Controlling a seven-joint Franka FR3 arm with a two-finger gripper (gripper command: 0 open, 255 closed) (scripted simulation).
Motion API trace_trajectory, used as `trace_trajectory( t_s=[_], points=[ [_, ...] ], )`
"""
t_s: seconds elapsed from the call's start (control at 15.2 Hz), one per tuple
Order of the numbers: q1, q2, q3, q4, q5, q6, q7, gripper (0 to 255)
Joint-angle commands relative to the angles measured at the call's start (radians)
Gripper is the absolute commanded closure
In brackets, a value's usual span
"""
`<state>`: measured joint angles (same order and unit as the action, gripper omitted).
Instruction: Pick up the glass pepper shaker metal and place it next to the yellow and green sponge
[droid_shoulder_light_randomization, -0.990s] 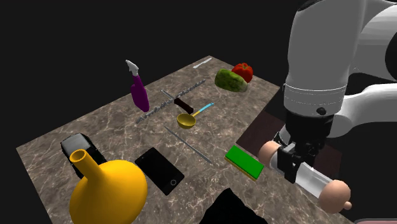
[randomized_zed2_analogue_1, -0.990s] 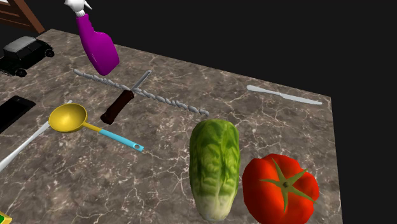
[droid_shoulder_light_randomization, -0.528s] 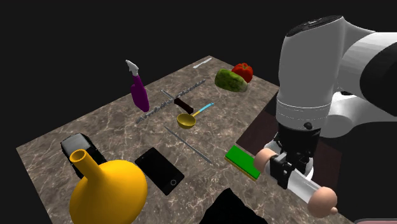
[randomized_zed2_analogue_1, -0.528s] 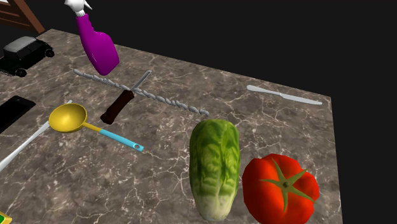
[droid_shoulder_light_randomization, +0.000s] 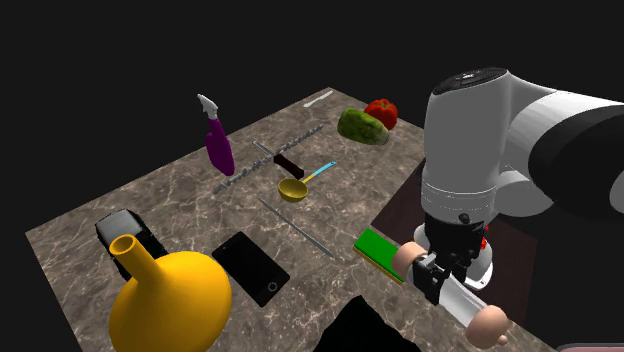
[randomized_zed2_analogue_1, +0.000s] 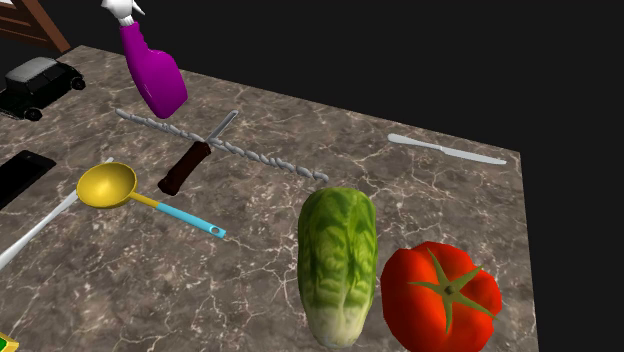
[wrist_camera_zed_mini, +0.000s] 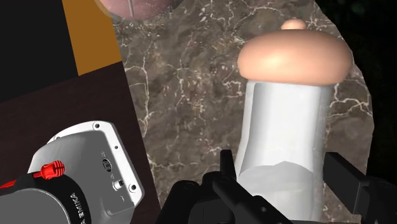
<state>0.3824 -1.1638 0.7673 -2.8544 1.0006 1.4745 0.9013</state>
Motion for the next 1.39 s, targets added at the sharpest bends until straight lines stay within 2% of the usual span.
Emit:
trace_trajectory(
  t_s=[0.0,0.66,1.19,1.25,1.32],
  points=[
    [0.002,0.009,0.028,-0.016,0.025,0.025,-0.009,255],
    [0.003,0.077,0.185,-0.089,0.166,0.156,-0.073,255],
    [0.003,0.077,0.185,-0.089,0.166,0.156,-0.073,255],
    [0.003,0.077,0.185,-0.089,0.166,0.156,-0.073,0],
    [0.003,0.077,0.185,-0.089,0.166,0.156,-0.073,0]
  ],
)
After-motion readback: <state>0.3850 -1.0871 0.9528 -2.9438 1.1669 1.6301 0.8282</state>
